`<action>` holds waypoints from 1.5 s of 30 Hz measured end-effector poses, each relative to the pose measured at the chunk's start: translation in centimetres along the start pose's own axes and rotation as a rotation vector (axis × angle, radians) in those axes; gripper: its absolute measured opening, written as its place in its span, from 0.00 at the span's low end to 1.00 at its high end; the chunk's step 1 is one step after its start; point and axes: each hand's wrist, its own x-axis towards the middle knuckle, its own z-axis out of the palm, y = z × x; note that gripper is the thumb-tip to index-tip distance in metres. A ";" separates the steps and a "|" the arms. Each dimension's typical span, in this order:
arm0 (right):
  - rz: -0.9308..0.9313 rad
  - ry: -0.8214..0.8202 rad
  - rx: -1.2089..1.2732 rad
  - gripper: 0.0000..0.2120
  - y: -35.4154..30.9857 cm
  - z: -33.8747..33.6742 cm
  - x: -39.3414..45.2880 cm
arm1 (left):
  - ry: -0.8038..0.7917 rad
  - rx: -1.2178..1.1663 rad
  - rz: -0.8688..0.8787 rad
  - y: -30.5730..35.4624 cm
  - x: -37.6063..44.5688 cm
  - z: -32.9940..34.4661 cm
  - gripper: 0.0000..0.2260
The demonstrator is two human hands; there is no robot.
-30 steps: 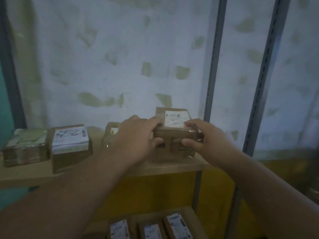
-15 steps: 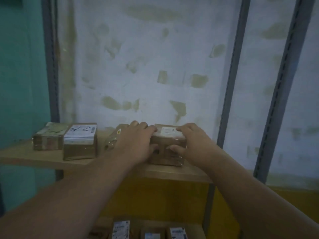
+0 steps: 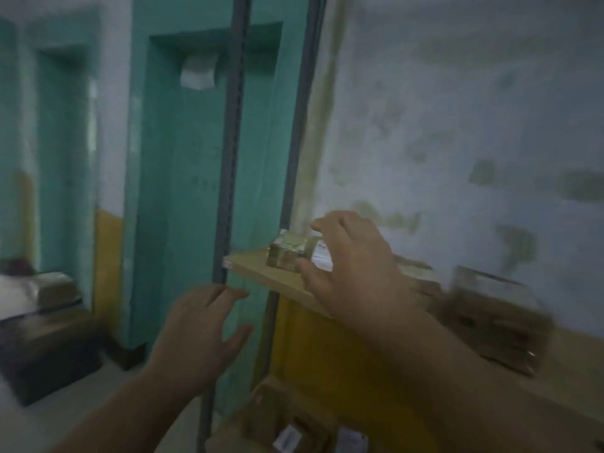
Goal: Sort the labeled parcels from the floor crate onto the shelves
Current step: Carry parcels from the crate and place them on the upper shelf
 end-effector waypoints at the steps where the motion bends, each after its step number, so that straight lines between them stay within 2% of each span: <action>1: -0.042 0.005 0.045 0.24 -2.2 1.5 0.9 | -0.005 0.017 -0.046 -2.7 -0.8 -0.6 0.22; 6: -0.200 0.025 0.245 0.25 -15.5 10.5 6.5 | -0.023 0.124 -0.279 -18.4 -4.6 -5.1 0.23; 8: -0.235 0.023 0.310 0.25 -21.0 14.3 9.1 | -0.023 0.149 -0.347 -24.5 -5.5 -7.9 0.20; 9: -0.243 0.004 0.338 0.25 -23.7 16.1 10.3 | -0.016 0.161 -0.370 -27.1 -5.9 -9.2 0.19; 12: -0.239 -0.075 0.394 0.25 -30.1 20.9 13.7 | -0.060 0.194 -0.407 -33.5 -6.5 -11.9 0.28; 15: -0.241 -0.154 0.385 0.29 -34.3 25.5 17.4 | -0.121 0.256 -0.427 -40.4 -5.9 -12.7 0.25; 19: -0.271 -0.230 0.343 0.34 -38.3 33.3 21.8 | -0.163 0.303 -0.467 -50.0 -3.8 -10.0 0.21; 24: -0.247 -0.264 0.392 0.34 -43.0 44.5 28.8 | -0.228 0.374 -0.494 -62.0 -0.6 -5.6 0.21; 28: -0.207 -0.294 0.509 0.32 -48.6 53.1 36.1 | -0.221 0.392 -0.592 -71.6 3.1 -5.9 0.22; 34: -0.228 -0.349 0.538 0.31 -57.8 65.3 45.4 | -0.237 0.390 -0.723 -87.7 6.5 -5.3 0.24; 39: -0.149 -0.347 0.508 0.29 -63.7 76.0 52.6 | -0.308 0.336 -0.685 -102.4 11.8 -2.0 0.24; 45: -0.014 -0.371 0.465 0.28 -65.4 84.1 61.9 | -0.432 0.212 -0.579 -115.2 22.0 1.6 0.23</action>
